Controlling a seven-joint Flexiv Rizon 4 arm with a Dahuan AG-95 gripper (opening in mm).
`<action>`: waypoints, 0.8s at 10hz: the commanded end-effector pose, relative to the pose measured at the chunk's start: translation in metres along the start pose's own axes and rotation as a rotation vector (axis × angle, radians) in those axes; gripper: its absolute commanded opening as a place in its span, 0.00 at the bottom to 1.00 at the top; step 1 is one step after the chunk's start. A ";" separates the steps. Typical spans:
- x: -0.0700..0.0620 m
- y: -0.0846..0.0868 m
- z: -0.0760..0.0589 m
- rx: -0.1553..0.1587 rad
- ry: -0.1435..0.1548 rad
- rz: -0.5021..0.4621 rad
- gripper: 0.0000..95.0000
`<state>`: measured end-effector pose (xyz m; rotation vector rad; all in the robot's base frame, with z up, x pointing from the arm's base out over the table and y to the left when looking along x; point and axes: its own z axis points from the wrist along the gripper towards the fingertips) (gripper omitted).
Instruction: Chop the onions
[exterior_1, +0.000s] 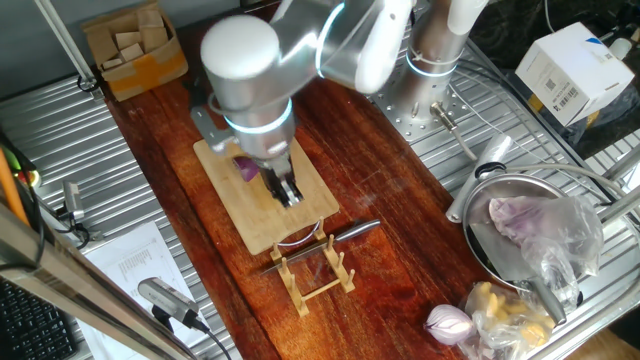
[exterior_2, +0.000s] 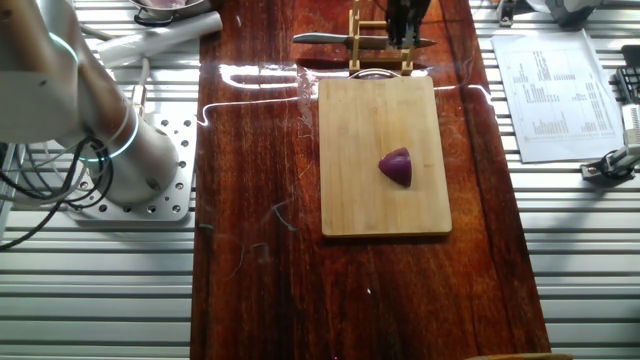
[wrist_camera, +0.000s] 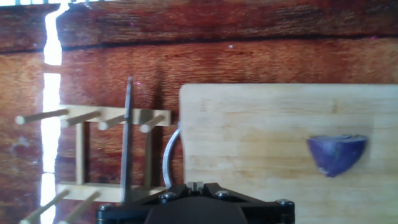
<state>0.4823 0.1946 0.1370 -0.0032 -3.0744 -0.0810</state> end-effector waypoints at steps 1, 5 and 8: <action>0.002 0.006 0.002 0.008 -0.028 0.071 0.00; 0.002 0.006 0.002 0.002 -0.003 0.002 0.00; 0.010 0.037 0.008 0.004 -0.018 0.042 0.00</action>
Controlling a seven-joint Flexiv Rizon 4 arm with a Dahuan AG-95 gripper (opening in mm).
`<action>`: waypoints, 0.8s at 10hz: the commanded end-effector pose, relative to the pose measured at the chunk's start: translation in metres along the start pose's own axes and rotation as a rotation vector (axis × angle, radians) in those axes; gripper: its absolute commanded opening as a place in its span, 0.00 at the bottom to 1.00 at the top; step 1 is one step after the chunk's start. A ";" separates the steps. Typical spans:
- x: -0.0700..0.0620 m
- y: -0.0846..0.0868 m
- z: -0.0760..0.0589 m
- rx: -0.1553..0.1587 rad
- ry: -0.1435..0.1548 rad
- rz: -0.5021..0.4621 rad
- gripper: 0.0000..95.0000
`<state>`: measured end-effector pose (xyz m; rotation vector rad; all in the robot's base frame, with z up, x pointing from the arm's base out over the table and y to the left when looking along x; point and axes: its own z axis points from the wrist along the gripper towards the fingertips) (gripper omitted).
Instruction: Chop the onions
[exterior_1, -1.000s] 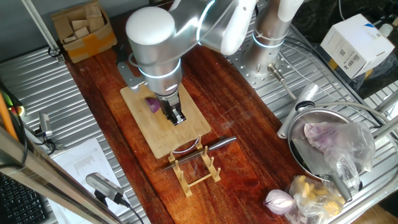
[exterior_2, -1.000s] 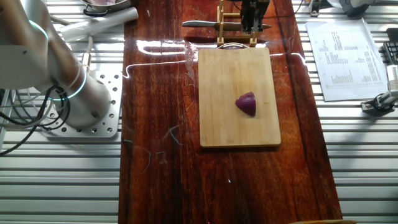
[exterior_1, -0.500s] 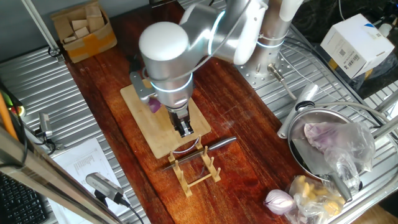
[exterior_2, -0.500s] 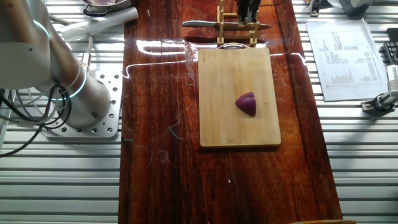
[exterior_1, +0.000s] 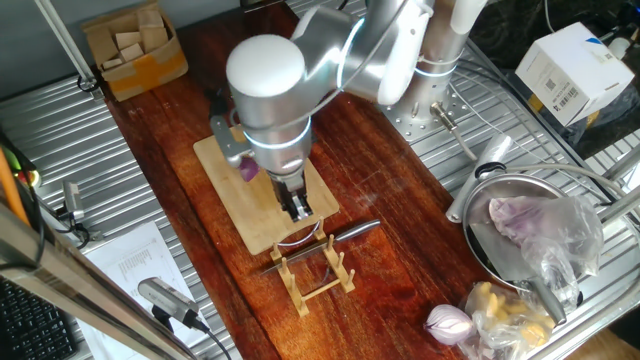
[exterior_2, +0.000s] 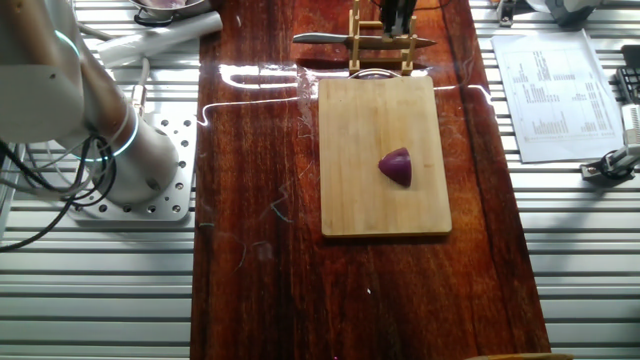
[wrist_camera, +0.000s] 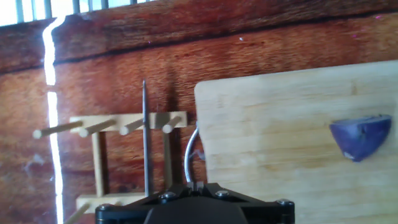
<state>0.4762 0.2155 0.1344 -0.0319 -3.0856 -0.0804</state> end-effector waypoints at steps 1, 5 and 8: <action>0.008 0.027 0.007 0.008 -0.011 0.043 0.00; 0.009 0.029 0.008 0.006 -0.005 0.077 0.00; 0.010 0.033 0.012 0.006 -0.013 0.077 0.20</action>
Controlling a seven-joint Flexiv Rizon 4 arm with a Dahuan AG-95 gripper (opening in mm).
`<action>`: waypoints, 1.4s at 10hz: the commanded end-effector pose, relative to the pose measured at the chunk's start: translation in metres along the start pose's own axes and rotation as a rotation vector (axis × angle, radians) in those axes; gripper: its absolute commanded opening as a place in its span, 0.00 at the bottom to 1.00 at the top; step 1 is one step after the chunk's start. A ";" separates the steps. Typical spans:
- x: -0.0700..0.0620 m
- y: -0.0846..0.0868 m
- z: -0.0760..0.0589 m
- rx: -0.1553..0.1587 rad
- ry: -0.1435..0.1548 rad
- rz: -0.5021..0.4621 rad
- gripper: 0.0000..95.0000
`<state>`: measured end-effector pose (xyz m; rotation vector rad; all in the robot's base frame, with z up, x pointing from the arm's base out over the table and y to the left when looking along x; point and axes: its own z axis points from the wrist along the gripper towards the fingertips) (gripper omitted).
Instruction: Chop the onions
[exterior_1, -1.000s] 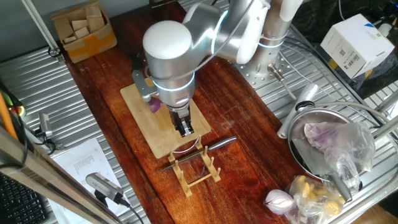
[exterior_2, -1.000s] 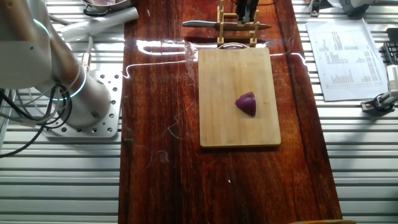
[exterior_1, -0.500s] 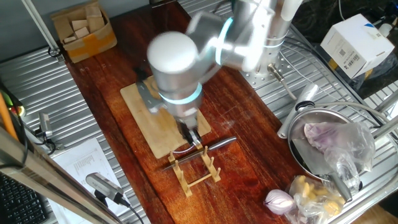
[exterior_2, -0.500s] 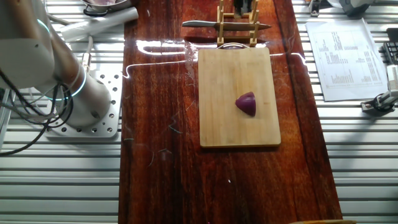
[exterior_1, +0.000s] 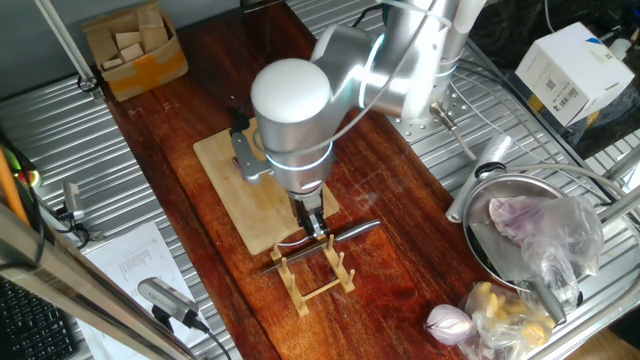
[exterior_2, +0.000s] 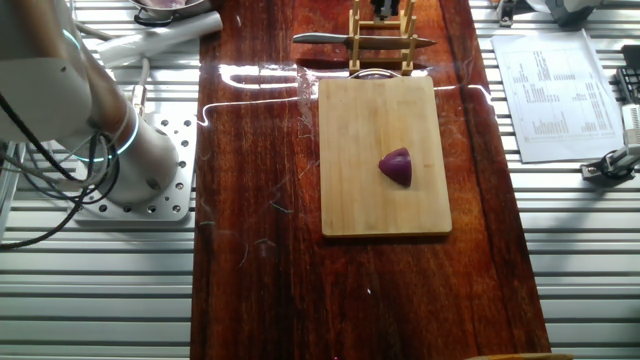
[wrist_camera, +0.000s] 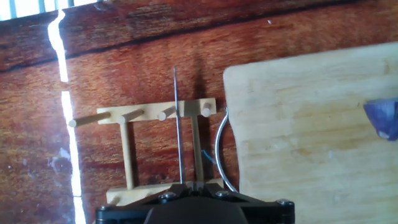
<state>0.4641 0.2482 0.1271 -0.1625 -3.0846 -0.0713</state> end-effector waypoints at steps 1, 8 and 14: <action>-0.002 0.006 0.004 0.002 -0.010 -0.008 0.20; 0.002 0.012 0.020 0.017 -0.021 -0.010 0.20; 0.008 0.011 0.033 0.024 -0.048 -0.004 0.20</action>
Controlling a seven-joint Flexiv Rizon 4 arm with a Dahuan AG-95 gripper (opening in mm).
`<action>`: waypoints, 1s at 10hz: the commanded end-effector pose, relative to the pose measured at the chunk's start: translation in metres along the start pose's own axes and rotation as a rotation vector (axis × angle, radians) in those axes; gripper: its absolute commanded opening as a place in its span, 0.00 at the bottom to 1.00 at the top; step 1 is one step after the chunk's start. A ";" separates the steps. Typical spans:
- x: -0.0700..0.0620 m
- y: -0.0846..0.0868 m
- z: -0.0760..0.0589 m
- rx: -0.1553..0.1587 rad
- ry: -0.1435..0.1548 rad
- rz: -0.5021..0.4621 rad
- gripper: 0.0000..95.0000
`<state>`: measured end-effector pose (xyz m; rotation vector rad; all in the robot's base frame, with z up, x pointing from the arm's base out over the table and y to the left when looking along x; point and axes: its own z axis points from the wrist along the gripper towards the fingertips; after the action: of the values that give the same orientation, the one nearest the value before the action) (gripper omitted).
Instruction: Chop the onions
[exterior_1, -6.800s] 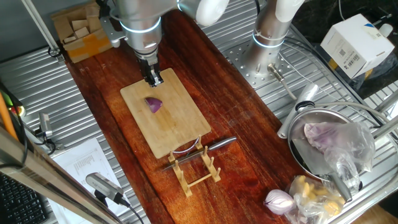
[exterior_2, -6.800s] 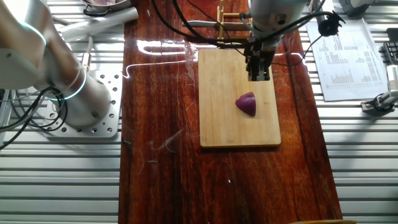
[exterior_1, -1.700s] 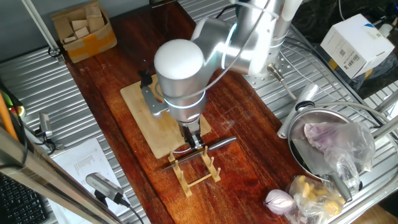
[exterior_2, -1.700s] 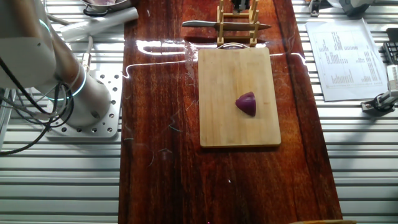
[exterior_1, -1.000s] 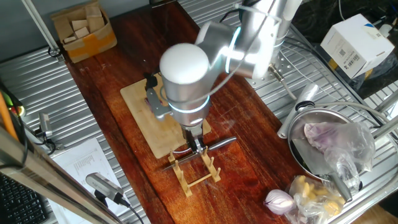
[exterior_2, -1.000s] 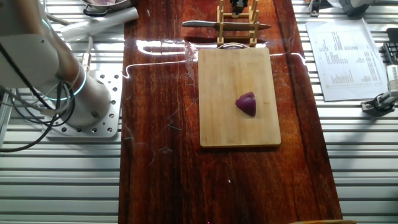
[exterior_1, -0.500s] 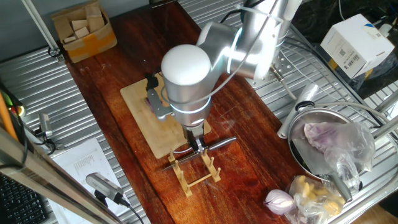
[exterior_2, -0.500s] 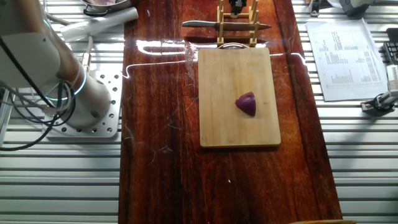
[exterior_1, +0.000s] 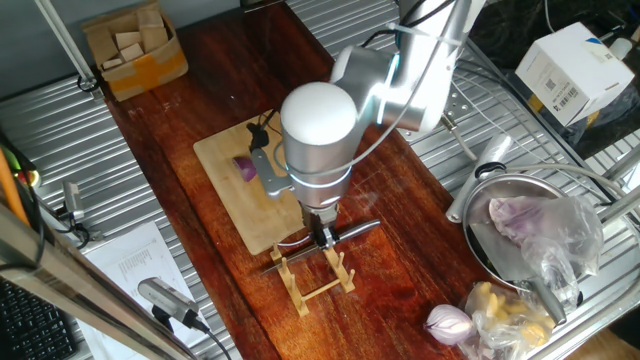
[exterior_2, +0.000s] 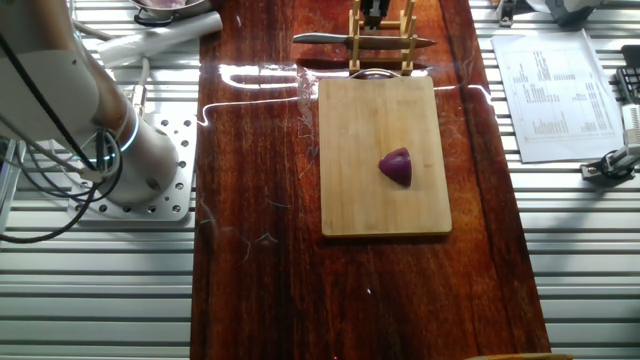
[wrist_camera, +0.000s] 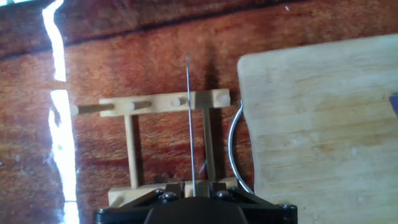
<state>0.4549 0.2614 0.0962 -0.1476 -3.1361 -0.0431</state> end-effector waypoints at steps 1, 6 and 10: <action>0.000 0.000 0.001 0.017 0.002 0.013 0.20; -0.001 0.000 0.002 0.018 -0.002 -0.008 0.20; -0.001 0.000 0.002 0.016 -0.011 -0.008 0.20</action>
<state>0.4569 0.2620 0.0926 -0.1357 -3.1537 -0.0220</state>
